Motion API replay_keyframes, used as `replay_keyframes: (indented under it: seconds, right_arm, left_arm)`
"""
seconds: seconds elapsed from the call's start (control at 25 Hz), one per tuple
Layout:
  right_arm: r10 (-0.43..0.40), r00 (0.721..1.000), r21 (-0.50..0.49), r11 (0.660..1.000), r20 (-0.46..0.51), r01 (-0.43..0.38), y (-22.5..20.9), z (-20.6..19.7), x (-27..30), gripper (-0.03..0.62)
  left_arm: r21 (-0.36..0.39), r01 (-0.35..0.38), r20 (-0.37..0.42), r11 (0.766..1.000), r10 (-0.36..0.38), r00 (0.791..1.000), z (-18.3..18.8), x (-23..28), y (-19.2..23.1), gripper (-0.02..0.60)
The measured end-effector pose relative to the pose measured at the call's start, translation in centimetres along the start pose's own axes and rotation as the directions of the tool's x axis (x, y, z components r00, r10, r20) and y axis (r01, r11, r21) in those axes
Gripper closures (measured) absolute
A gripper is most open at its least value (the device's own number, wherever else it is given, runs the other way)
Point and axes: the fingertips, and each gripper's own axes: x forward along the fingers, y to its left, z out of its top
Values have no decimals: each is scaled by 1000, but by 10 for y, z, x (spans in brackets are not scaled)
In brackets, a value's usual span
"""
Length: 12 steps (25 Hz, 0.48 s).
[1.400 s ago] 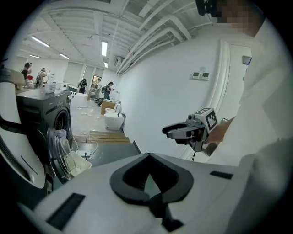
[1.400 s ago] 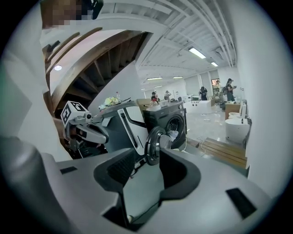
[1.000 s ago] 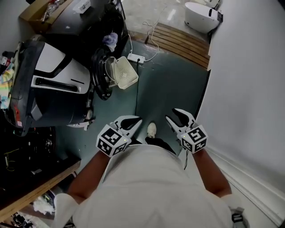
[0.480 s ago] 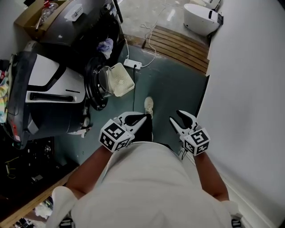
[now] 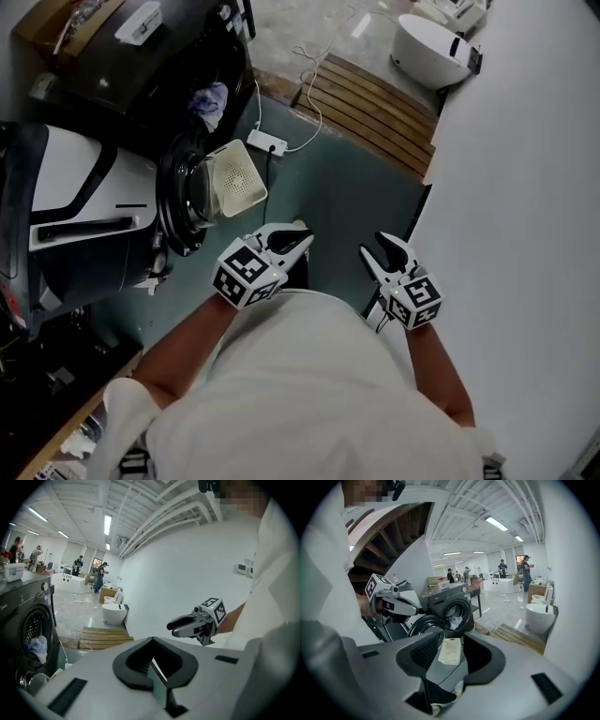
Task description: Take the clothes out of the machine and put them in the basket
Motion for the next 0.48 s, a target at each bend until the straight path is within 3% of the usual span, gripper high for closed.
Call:
replay_keyframes:
  seconds: [0.24, 0.48]
  right_arm:
    - [61, 996, -69, 995, -61, -65, -47, 57, 75, 436]
    - [155, 980, -162, 971, -125, -174, -58, 103, 147, 433]
  left_arm:
    - [-53, -49, 43, 997, 51, 998, 35, 16, 81, 583]
    - [-119, -132, 97, 984, 144, 985, 55, 2, 137, 583]
